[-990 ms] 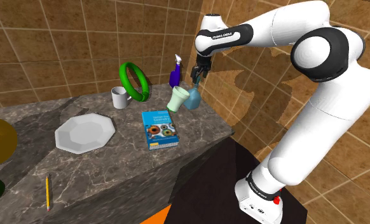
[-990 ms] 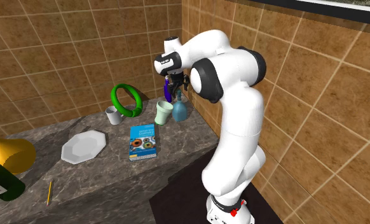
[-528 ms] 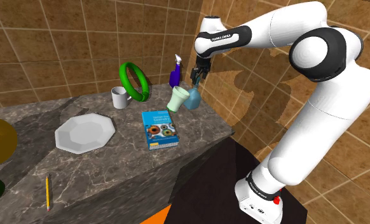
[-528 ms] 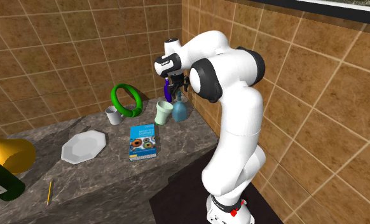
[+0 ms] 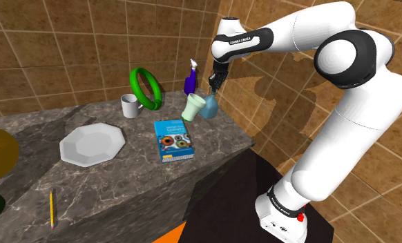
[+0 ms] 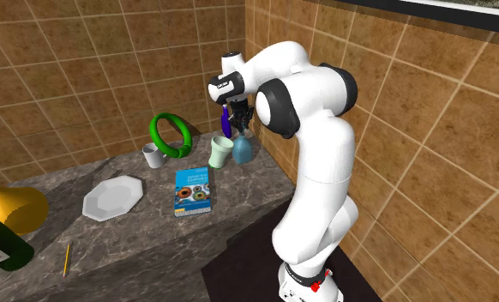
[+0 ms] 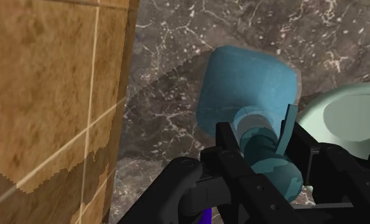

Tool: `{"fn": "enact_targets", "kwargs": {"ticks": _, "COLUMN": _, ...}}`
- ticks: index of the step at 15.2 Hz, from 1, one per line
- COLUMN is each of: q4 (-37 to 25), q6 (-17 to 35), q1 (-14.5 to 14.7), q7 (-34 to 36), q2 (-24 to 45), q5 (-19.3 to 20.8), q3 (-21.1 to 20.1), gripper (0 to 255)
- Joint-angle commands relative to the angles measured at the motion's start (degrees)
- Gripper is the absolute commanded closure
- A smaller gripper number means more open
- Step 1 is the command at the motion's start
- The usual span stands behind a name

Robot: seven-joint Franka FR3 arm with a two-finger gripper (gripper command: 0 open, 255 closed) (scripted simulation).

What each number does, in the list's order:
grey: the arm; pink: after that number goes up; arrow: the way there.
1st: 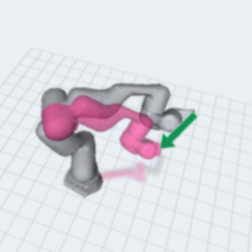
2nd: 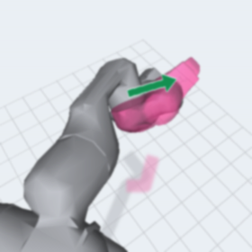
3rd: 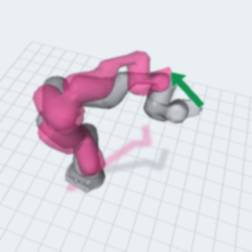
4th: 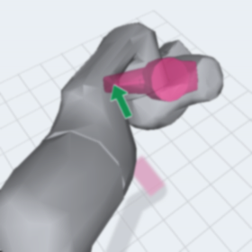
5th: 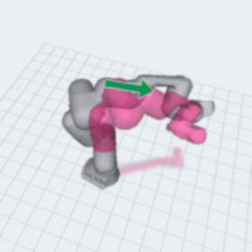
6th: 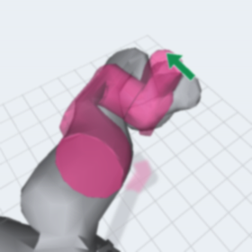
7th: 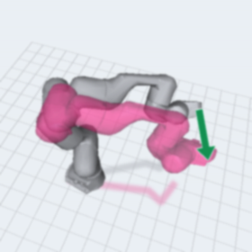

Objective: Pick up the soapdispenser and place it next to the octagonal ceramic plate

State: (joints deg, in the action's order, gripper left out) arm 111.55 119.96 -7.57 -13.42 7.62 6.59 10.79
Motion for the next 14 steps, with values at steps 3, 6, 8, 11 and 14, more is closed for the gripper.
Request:
{"fn": "enact_targets", "kwargs": {"ticks": 3, "q4": 0.0, "q6": 0.0, "q1": 0.0, "q7": 0.0, "q2": 0.0, "q5": 0.0, "q3": 0.0, "gripper": 255}}
{"fn": "enact_targets", "kwargs": {"ticks": 6, "q4": -0.9, "q6": -1.4, "q1": 0.0, "q7": -0.1, "q2": -0.5, "q5": 0.0, "q3": 0.0, "gripper": 255}}
{"fn": "enact_targets", "kwargs": {"ticks": 8, "q4": -1.9, "q6": -2.9, "q1": 0.0, "q7": -0.2, "q2": -1.0, "q5": 0.1, "q3": 0.0, "gripper": 255}}
{"fn": "enact_targets", "kwargs": {"ticks": 11, "q4": -3.4, "q6": -5.0, "q1": 0.1, "q7": -0.4, "q2": -1.6, "q5": 0.1, "q3": 0.0, "gripper": 255}}
{"fn": "enact_targets", "kwargs": {"ticks": 14, "q4": -5.1, "q6": -7.2, "q1": 0.1, "q7": -0.6, "q2": -2.2, "q5": 0.1, "q3": 0.0, "gripper": 255}}
